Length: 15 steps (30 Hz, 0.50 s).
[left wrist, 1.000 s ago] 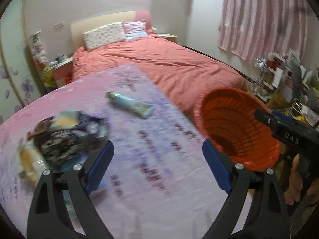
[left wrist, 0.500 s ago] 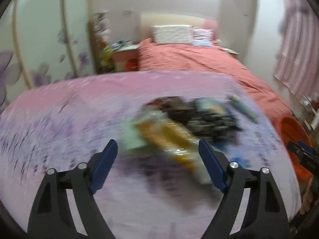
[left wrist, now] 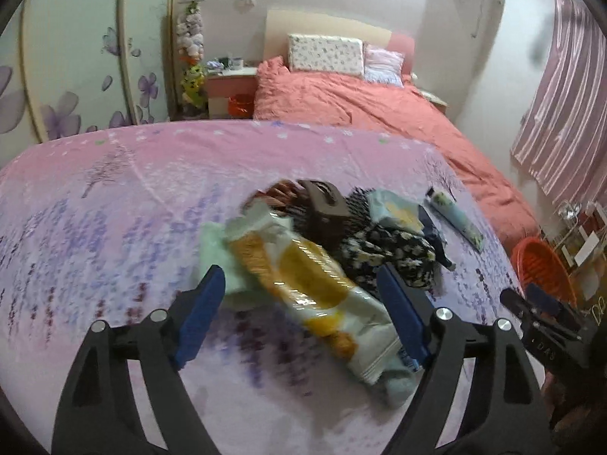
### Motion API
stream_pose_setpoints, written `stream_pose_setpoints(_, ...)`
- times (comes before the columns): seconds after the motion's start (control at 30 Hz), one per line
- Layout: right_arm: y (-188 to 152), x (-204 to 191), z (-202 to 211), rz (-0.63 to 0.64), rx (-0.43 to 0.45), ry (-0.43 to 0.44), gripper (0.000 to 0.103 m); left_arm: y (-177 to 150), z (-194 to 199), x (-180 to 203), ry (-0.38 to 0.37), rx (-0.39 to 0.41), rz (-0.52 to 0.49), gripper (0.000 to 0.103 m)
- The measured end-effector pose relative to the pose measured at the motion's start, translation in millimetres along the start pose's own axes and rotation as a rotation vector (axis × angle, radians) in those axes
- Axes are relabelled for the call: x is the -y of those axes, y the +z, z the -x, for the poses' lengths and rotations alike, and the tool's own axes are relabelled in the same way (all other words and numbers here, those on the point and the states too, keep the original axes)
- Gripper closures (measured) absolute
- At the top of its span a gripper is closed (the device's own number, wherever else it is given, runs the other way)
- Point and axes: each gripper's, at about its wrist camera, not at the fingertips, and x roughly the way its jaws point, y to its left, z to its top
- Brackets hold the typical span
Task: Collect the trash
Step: 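Move both grippers back to the pile on the table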
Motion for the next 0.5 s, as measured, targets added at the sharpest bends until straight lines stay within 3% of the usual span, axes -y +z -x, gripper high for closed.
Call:
stream_pose_setpoints(0.23,37,-2,-39,0.024,0.015,-0.050,0.032,-15,-21,1,0.015,-0.068,-0.023,0.023)
stream_pose_setpoints(0.5,78,-11,-110,0.086,-0.094,-0.059,0.032,-28,-24,-27,0.014,-0.102,-0.016,0.024)
